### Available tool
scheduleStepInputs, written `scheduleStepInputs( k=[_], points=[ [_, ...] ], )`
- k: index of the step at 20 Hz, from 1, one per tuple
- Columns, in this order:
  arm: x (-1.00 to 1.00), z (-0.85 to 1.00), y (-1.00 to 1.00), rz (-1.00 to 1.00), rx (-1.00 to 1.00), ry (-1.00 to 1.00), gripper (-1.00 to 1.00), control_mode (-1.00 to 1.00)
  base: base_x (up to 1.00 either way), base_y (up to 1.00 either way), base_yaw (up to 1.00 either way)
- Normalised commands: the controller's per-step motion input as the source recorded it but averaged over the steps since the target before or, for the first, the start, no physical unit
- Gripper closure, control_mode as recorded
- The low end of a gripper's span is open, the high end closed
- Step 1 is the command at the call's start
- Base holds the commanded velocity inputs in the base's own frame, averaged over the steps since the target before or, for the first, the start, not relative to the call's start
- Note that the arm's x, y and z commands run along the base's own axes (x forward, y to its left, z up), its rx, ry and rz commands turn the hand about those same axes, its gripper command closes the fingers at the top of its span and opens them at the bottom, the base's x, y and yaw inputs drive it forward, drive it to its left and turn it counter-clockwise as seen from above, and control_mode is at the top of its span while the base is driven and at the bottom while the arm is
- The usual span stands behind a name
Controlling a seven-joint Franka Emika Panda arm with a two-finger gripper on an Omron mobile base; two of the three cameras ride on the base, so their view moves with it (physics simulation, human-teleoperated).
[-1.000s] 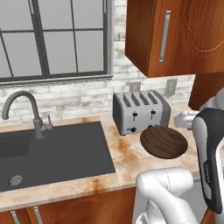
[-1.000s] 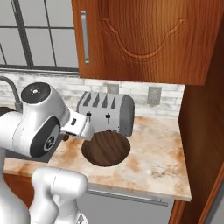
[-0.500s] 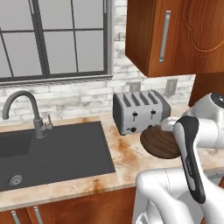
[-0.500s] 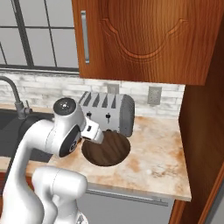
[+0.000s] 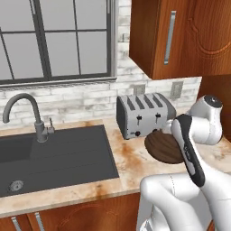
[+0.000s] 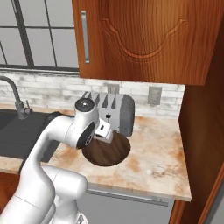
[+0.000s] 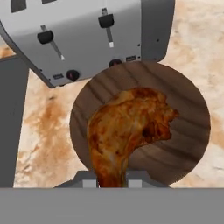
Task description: Take the kiwi, sweet potato, and chicken drumstick from the freezer and place them in the bowl on the counter.
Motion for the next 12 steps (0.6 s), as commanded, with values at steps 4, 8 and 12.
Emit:
scheduleStepInputs(
  k=[4, 8, 12],
  points=[
    [0.45, -0.61, -0.02, 0.0, 0.0, 0.12, 1.0, -1.0, 0.0, 0.0, 0.0],
    [0.55, -0.63, -0.01, 0.0, 0.0, 0.06, 1.0, -1.0, 0.0, 0.0, 0.0],
    [0.39, -0.62, -0.01, 0.0, 0.0, 0.05, 1.0, -1.0, 0.0, 0.0, 0.0]
  ],
)
